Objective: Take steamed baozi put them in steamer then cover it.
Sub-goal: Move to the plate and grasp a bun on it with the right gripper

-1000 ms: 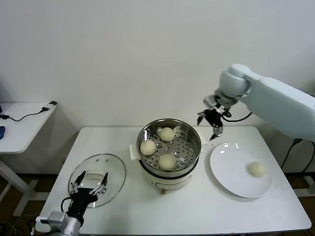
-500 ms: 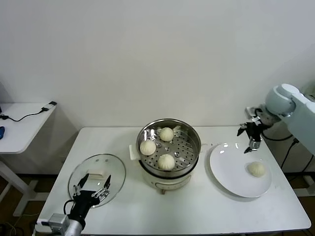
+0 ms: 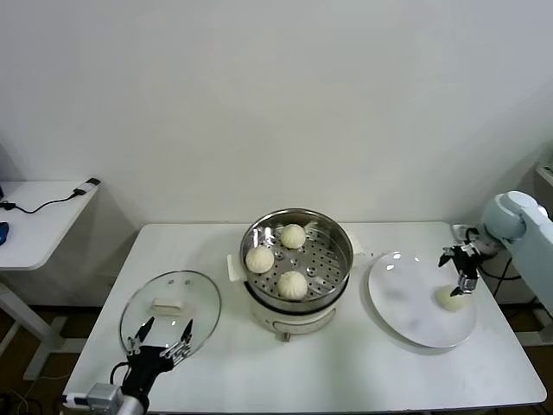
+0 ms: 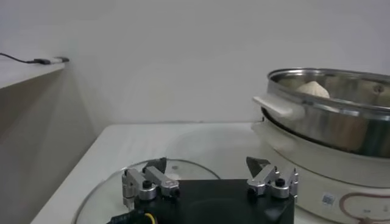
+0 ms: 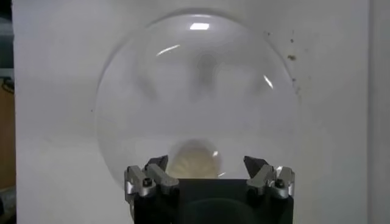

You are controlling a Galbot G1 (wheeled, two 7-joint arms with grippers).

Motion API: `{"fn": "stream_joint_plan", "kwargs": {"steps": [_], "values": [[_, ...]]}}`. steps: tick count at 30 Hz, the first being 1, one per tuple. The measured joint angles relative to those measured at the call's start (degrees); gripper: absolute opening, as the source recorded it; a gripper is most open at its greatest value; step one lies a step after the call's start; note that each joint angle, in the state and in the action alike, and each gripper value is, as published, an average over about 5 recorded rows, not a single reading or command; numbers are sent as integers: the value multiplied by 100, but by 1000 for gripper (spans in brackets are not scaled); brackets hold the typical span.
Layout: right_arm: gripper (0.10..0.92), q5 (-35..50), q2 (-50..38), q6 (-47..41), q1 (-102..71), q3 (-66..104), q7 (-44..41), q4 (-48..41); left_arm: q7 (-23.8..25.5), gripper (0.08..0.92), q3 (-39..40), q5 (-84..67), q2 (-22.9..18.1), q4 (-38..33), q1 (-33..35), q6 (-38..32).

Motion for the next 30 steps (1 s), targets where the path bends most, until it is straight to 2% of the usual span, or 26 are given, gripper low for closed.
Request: {"fn": "stream_joint_plan", "kwargs": {"steps": [13,30], "values": [[823,-802,426,641,-453,606,173,-562,-13,823,-71,-55,12,-34,158,-72],[823,-1288,681,880,-593,928,421,-914,-28,823,-95,-72,45,-11,242,-114]]}}
